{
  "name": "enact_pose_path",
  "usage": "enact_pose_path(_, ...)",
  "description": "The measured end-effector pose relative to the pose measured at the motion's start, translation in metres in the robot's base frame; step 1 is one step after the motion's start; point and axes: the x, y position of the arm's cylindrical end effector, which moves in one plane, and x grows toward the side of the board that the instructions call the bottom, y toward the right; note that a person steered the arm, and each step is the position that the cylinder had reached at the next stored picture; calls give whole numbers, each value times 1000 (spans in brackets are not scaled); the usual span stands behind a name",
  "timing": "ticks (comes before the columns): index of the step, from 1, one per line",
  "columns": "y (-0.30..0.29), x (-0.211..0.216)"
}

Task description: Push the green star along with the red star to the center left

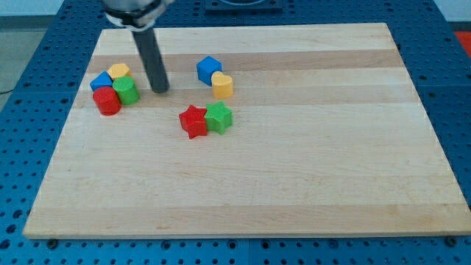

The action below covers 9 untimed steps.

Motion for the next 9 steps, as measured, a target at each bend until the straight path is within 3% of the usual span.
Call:
enact_pose_path(1, 47, 30)
enact_pose_path(3, 134, 37)
enact_pose_path(4, 168, 62)
enact_pose_path(5, 168, 95)
enact_pose_path(9, 117, 75)
